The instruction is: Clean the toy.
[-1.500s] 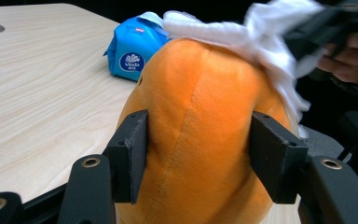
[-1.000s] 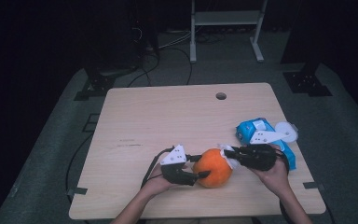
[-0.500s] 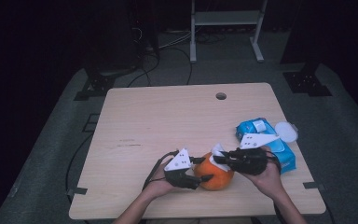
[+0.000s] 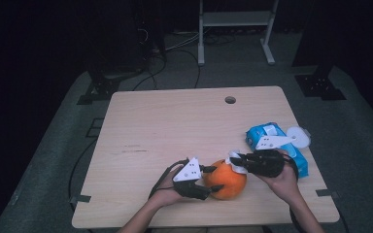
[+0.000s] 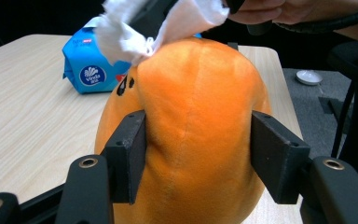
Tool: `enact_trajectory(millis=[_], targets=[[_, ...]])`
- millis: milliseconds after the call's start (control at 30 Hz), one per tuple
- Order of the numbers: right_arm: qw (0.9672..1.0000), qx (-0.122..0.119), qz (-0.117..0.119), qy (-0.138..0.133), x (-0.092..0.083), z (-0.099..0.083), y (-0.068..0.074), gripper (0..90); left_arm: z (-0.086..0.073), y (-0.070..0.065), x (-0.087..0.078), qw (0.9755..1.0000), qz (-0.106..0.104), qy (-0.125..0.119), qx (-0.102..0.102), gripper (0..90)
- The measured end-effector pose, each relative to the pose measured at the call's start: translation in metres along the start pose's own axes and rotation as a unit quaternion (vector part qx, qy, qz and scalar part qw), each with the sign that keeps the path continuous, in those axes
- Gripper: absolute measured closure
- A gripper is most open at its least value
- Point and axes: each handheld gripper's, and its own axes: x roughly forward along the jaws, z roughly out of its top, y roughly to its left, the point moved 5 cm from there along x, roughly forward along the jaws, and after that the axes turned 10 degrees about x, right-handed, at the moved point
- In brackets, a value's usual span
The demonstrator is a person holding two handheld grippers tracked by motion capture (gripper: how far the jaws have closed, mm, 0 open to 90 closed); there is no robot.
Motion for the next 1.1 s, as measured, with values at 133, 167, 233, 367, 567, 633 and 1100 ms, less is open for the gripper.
enact_trajectory(millis=[133, 167, 233, 367, 567, 633, 1100], targets=[[1.0000, 0.005, -0.008, 0.004, -0.003, -0.003, -0.006, 79.2, -0.002, 0.004, -0.002, 0.9999, 0.003, 0.001, -0.013, 40.5], [0.9999, 0.004, -0.008, 0.004, -0.003, -0.003, -0.005, 79.2, -0.002, 0.005, -0.003, 0.9999, 0.005, 0.004, -0.016, 40.5], [1.0000, -0.003, -0.006, 0.001, -0.005, -0.001, 0.000, 79.2, -0.003, 0.007, -0.003, 0.9996, 0.009, 0.005, -0.024, 40.5], [0.9999, -0.016, 0.005, -0.004, -0.006, 0.004, 0.009, 79.1, -0.006, 0.012, -0.006, 0.9990, 0.011, 0.002, -0.044, 40.6], [0.9998, 0.004, -0.019, 0.011, -0.004, -0.007, -0.013, 79.1, -0.011, 0.022, -0.011, 0.9966, 0.018, -0.005, -0.080, 40.8], [0.9996, 0.020, -0.013, 0.013, -0.004, -0.012, -0.019, 79.1, -0.012, 0.024, -0.011, 0.9961, 0.020, -0.009, -0.086, 40.6], [0.9993, -0.037, 0.006, 0.003, -0.005, 0.004, 0.016, 79.1, -0.009, 0.024, -0.011, 0.9966, 0.031, -0.022, -0.073, 27.6]])
